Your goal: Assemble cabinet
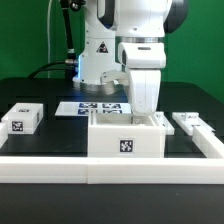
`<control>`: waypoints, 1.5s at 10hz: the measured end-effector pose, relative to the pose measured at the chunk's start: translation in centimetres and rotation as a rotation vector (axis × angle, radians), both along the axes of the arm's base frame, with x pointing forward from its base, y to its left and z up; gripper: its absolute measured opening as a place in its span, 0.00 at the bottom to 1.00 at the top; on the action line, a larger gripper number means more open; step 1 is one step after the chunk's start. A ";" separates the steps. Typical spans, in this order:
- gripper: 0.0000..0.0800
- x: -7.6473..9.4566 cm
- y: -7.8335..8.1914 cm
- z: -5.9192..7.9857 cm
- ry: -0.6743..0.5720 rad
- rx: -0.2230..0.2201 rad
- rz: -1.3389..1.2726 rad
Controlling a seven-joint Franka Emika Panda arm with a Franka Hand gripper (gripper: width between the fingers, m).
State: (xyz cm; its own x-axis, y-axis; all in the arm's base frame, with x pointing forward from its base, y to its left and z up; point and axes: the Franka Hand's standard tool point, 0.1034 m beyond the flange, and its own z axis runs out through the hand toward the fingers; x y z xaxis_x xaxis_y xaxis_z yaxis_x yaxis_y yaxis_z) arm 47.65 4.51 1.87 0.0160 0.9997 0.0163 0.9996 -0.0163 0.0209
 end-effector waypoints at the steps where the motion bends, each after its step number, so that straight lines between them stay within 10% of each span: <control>1: 0.05 0.8 1.3 0.0 0.002 -0.002 0.023; 7: 0.05 3.0 6.2 0.1 -0.023 0.016 0.005; 13: 0.05 3.9 7.6 0.1 -0.025 0.022 -0.023; 15: 0.30 3.9 7.5 0.0 -0.024 0.021 -0.025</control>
Offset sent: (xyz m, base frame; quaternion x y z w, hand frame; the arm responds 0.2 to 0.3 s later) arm 0.0228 0.0350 -0.0043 0.0036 -0.0010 -0.0130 0.9999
